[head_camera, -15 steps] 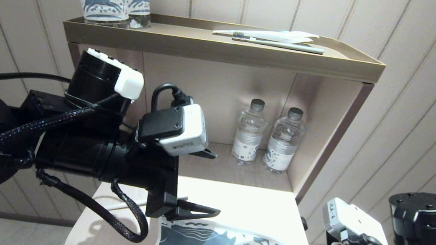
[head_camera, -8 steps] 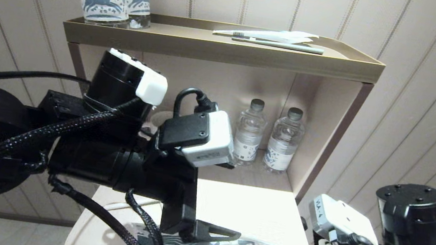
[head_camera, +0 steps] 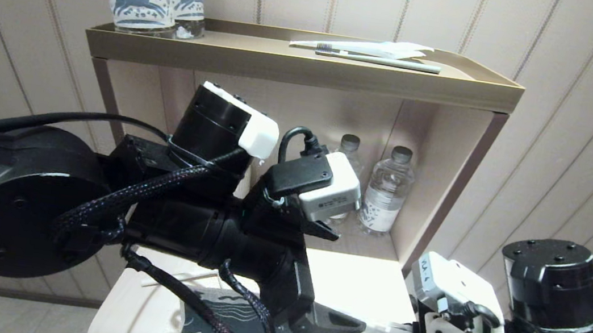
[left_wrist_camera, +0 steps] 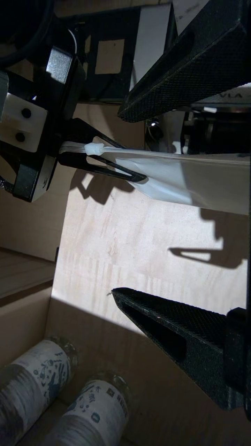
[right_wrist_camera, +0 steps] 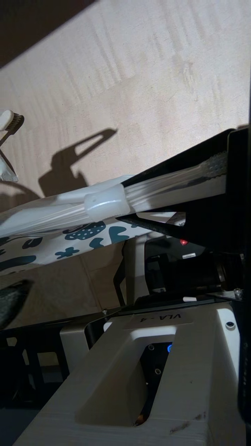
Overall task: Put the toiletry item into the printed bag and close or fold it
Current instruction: Open the storage bag
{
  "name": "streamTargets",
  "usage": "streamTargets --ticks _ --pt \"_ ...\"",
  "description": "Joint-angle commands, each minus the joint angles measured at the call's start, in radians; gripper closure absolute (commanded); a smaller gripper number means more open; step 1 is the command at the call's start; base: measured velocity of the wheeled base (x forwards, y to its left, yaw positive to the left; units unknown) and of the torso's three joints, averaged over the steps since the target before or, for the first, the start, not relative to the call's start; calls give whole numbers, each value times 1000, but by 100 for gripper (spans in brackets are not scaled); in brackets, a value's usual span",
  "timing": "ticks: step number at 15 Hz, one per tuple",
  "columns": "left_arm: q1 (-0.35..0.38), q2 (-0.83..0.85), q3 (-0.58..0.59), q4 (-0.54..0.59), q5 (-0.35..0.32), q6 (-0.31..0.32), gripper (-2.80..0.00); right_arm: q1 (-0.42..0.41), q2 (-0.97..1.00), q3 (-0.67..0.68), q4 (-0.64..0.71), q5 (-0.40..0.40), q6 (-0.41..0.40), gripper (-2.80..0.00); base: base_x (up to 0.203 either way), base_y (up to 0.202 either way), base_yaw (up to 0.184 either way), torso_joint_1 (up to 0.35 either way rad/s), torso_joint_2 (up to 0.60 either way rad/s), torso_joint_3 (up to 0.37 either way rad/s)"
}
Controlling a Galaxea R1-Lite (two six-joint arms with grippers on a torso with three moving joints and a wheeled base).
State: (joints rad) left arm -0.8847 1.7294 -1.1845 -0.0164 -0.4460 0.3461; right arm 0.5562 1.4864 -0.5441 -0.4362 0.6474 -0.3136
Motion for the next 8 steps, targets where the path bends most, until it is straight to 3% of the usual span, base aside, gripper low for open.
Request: streamTargets --ticks 1,8 --pt "-1 17 0 -2 -5 -28 -280 1 -6 -8 0 4 -1 0 0 0 0 0 0 0" --pt "-37 36 -14 -35 -8 -123 -280 1 6 -27 -1 6 34 0 0 0 0 0 0 0"
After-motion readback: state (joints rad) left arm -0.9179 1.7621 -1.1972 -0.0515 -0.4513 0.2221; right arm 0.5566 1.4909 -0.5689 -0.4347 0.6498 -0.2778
